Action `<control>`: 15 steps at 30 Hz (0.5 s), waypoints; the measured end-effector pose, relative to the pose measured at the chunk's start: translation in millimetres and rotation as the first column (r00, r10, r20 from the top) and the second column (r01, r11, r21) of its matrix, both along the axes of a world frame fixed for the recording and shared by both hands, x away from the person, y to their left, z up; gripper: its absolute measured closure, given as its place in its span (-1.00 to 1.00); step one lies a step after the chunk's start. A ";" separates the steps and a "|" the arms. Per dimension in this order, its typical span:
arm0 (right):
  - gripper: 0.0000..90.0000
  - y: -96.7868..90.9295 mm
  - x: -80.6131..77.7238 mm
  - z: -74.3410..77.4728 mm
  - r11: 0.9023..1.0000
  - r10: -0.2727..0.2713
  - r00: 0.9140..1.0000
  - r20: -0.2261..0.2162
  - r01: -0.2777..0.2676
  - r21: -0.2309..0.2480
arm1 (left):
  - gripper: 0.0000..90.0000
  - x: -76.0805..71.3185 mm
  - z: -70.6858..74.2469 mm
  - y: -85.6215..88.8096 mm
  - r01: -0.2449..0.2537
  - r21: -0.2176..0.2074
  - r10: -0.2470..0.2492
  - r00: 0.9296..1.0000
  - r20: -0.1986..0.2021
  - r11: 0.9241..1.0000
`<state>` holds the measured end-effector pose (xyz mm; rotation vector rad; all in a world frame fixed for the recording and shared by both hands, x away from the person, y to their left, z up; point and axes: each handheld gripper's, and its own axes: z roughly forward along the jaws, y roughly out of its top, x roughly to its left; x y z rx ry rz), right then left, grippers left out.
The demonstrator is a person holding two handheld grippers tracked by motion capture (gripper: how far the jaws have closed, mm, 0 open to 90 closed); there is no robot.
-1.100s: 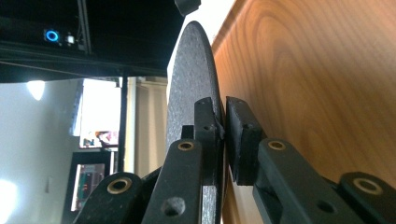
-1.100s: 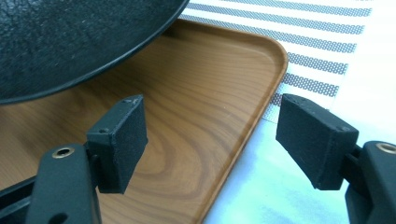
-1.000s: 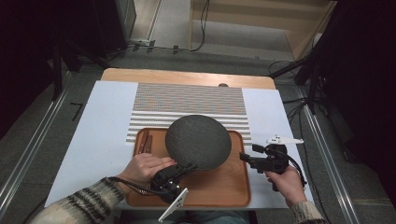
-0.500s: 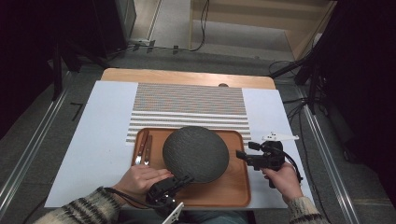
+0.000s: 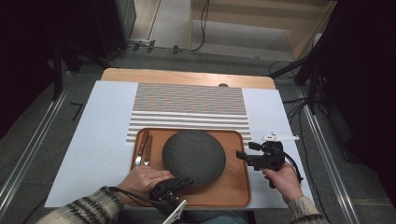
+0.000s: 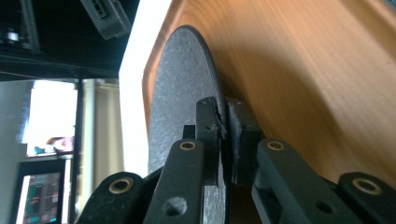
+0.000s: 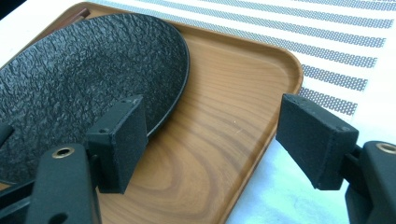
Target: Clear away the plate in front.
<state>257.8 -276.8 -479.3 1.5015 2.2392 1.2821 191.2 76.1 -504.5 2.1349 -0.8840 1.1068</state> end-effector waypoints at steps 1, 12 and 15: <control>-0.49 0.1 -0.1 -0.1 1.000 0.001 1.000 -0.002 -0.001 -0.001 | 0.87 0.2 -0.2 -0.5 0.005 0.006 -0.005 1.000 -0.005 1.000; -0.49 0.9 -0.1 0.1 1.000 0.005 1.000 -0.001 -0.005 0.000 | 0.56 3.4 -10.3 -3.6 0.042 0.057 -0.038 0.997 -0.071 0.998; -0.49 0.9 -0.3 0.1 1.000 0.006 1.000 -0.001 -0.006 -0.001 | 0.46 3.9 -10.4 -4.1 0.032 0.043 -0.029 0.997 -0.069 0.999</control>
